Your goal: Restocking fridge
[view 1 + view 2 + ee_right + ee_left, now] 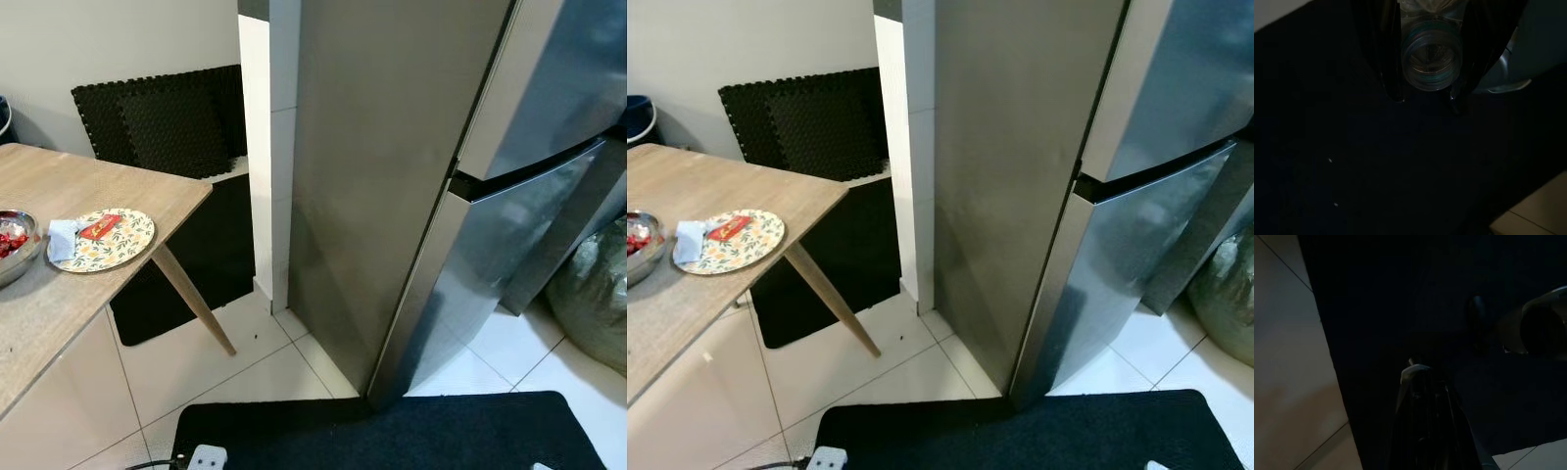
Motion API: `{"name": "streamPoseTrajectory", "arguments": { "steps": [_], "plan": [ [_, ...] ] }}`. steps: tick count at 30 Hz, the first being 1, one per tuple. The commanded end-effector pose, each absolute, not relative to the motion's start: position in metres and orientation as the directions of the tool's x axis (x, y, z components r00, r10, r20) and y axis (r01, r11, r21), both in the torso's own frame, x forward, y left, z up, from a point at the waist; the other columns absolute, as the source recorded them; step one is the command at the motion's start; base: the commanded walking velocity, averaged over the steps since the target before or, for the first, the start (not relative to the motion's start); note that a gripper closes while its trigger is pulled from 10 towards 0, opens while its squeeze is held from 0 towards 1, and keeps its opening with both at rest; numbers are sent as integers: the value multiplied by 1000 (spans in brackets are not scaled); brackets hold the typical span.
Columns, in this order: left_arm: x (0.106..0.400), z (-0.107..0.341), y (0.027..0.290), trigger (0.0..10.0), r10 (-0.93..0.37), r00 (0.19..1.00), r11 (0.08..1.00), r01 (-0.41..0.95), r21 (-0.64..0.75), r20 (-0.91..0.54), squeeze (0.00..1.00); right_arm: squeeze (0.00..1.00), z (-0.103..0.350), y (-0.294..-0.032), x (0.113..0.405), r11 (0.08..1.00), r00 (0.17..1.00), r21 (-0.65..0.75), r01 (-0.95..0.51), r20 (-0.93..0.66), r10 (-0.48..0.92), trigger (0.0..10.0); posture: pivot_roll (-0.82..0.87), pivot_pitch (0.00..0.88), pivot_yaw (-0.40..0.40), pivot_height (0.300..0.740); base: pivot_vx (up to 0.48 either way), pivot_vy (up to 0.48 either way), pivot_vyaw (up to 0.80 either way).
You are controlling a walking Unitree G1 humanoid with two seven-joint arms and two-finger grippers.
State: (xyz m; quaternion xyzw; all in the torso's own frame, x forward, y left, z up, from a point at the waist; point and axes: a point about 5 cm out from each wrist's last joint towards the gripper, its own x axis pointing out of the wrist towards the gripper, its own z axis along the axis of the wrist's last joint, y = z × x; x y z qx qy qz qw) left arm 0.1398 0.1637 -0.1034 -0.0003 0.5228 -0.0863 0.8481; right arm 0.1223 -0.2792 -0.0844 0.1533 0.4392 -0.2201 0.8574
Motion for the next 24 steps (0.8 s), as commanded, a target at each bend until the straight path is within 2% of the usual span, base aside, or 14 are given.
{"name": "streamPoseTrajectory", "arguments": {
  "steps": [1,24],
  "plan": [
    [134,-105,166,10000,-148,412,984,149,-93,-899,0,0,-84,-279,123,864,526,65,500,-815,-243,10000,-118,0,-6,740,0,-292,0],
    [136,-105,165,10000,-166,404,979,176,-102,-899,0,0,-83,-278,125,870,536,71,488,-811,-234,10000,-125,0,-1,740,0,-436,0]
  ]
}}
